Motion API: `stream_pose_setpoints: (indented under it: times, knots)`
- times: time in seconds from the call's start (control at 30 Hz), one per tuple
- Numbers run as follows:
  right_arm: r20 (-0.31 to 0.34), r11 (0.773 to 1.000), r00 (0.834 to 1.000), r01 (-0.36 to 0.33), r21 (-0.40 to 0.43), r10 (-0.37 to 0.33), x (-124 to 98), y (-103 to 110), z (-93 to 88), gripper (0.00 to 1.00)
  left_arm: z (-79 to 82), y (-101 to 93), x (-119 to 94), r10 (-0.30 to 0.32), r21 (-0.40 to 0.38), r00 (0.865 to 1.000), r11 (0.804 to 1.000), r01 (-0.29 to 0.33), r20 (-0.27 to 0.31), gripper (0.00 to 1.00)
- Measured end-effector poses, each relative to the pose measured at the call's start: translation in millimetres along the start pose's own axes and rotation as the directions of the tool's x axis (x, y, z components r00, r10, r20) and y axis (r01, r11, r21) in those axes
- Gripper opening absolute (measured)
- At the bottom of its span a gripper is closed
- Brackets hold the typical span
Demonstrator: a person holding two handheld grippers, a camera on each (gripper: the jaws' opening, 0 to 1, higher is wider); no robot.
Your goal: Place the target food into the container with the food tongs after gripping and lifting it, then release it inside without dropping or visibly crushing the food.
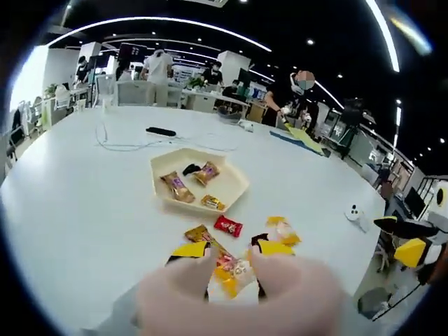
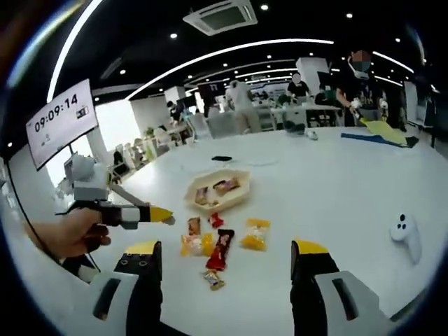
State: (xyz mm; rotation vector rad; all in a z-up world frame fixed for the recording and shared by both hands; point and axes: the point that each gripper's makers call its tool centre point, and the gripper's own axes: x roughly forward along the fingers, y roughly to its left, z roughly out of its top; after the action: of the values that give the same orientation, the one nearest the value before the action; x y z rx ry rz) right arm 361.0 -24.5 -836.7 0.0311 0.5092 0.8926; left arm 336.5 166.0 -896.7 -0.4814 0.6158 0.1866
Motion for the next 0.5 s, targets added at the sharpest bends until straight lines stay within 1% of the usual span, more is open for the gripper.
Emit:
stream_pose_setpoints:
  times: [0.03, 0.07, 0.1, 0.13, 0.2, 0.23, 0.27, 0.3, 0.33, 0.37, 0.4, 0.43, 0.5]
  knots:
    - [-0.005, 1.0, 1.0, 0.001, 0.005, -0.001, 3, 2, -3.2, 0.71, -1.6, -1.1, 2, -0.012, -0.076, 1.0, 0.997, 0.011, -0.015, 0.24]
    - [-0.024, 1.0, 1.0, 0.0, 0.012, 0.0, 8, 5, -9.9, 0.71, 0.5, -0.1, 5, -0.013, -0.072, 1.0, 0.997, 0.013, -0.009, 0.24]
    - [-0.041, 1.0, 0.999, -0.003, 0.007, 0.003, 11, 7, -14.1, 0.71, 1.0, 8.1, 8, 0.036, -0.024, 0.999, 0.999, -0.036, -0.005, 0.24]
    - [-0.049, 0.999, 0.998, -0.028, -0.017, 0.027, 16, 13, -15.3, 0.71, 1.5, 12.9, 14, 0.064, 0.008, 0.998, 0.998, -0.064, -0.006, 0.24]
    - [-0.046, 0.998, 0.997, -0.055, -0.033, 0.054, 22, 17, -10.7, 0.71, 4.4, 11.7, 22, 0.054, -0.004, 0.999, 0.999, -0.054, -0.002, 0.24]
    - [-0.04, 0.997, 0.996, -0.08, -0.016, 0.079, 26, 20, -6.3, 0.71, 7.0, 14.3, 26, 0.06, -0.025, 0.998, 0.998, -0.06, -0.008, 0.24]
    - [-0.042, 0.994, 0.993, -0.106, -0.003, 0.106, 29, 24, -4.7, 0.71, 9.6, 13.9, 29, 0.051, -0.03, 0.999, 0.998, -0.052, -0.009, 0.24]
    - [-0.058, 0.99, 0.989, -0.136, -0.023, 0.135, 34, 29, -4.0, 0.71, 10.4, 16.0, 30, 0.07, -0.019, 0.997, 0.997, -0.071, -0.035, 0.24]
    - [-0.067, 0.986, 0.986, -0.156, -0.056, 0.153, 37, 32, -3.4, 0.71, 12.7, 21.8, 29, 0.107, 0.028, 0.994, 0.994, -0.106, -0.031, 0.24]
    - [-0.074, 0.981, 0.983, -0.172, -0.091, 0.165, 40, 33, -3.0, 0.71, 13.8, 22.2, 29, 0.118, 0.046, 0.993, 0.992, -0.116, -0.028, 0.24]
    - [-0.077, 0.978, 0.982, -0.181, -0.106, 0.173, 46, 35, -2.4, 0.71, 12.0, 16.8, 30, 0.111, 0.037, 0.993, 0.993, -0.109, -0.035, 0.24]
    - [-0.076, 0.978, 0.982, -0.179, -0.103, 0.172, 49, 36, -1.8, 0.71, 10.1, 14.9, 31, 0.112, 0.041, 0.993, 0.993, -0.111, -0.04, 0.24]
    - [-0.069, 0.983, 0.984, -0.167, -0.071, 0.162, 56, 32, -0.6, 0.7, 1.8, 7.7, 36, 0.11, 0.069, 0.992, 0.992, -0.106, -0.057, 0.24]
